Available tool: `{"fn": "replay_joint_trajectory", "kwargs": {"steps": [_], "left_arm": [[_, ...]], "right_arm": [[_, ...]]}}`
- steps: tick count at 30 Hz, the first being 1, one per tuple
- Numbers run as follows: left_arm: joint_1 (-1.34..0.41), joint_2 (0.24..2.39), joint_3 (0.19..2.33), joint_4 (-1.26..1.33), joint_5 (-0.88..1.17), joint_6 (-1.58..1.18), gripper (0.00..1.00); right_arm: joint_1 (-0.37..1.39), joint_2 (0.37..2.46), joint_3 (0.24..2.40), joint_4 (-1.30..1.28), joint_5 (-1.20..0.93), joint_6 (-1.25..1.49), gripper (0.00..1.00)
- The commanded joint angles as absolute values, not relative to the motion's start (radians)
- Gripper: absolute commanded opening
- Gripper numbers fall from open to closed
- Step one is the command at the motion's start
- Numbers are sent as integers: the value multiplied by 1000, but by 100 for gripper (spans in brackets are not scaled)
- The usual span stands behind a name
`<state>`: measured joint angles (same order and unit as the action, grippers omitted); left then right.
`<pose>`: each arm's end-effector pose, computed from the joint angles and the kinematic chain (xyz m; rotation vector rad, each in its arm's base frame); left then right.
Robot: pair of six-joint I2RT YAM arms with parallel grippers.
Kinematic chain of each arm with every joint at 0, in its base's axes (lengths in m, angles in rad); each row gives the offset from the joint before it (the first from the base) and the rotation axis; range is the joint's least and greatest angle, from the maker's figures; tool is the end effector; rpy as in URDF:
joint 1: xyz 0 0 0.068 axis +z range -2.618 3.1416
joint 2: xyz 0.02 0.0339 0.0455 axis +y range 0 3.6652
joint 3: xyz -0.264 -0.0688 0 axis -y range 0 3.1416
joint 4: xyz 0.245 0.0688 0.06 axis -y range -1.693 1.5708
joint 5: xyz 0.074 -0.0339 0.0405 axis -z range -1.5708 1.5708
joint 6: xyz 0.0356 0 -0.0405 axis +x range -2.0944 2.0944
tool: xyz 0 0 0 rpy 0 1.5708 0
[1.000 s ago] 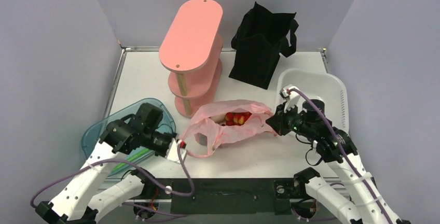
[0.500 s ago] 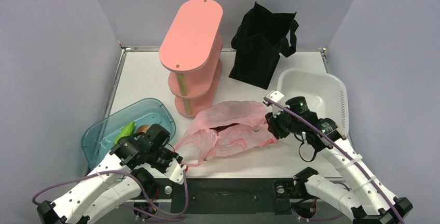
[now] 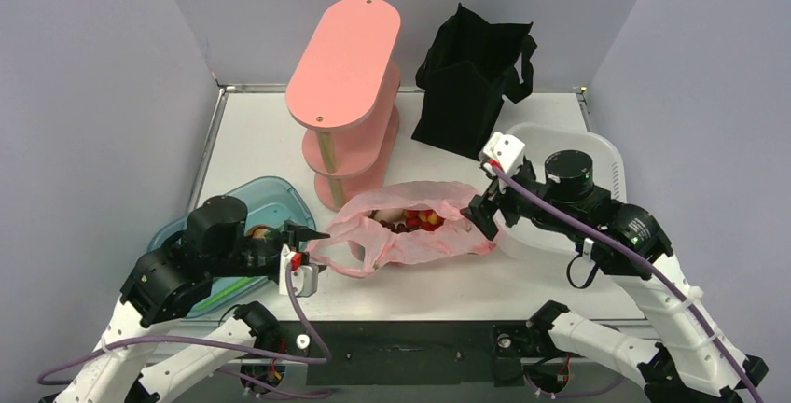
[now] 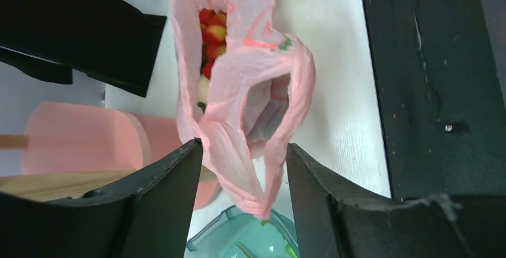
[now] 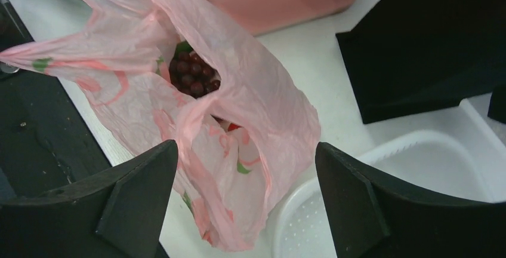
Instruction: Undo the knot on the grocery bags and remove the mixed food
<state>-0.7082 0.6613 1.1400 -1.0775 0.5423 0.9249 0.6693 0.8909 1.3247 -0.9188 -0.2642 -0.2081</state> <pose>0.0547 -0.0711 0.3828 1.7291 1.2044 -0.4571 0.1095 0.0985 0.4257 -1.0332 1.8099 0.5552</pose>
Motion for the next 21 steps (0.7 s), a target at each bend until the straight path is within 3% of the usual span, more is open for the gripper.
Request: {"fn": "replay_joint_trajectory", "kwargs": {"steps": [1,7,18,21], "left_arm": [[-711,673,1213,-1004,591,825,52],[-712,663,1222,-1164,617,1077,54],[-755,836,1254,-880,665,934,54],[-915,844,1210,-845,605,982,55]], "right_arm": [[736,973,1401,-851,-239,-250,81],[891,1092,1472,-775,-174,-303,81],[986,1232,1258,-722,-73,-358,82],[944,1260,1236,-710,24,-383,80]]}}
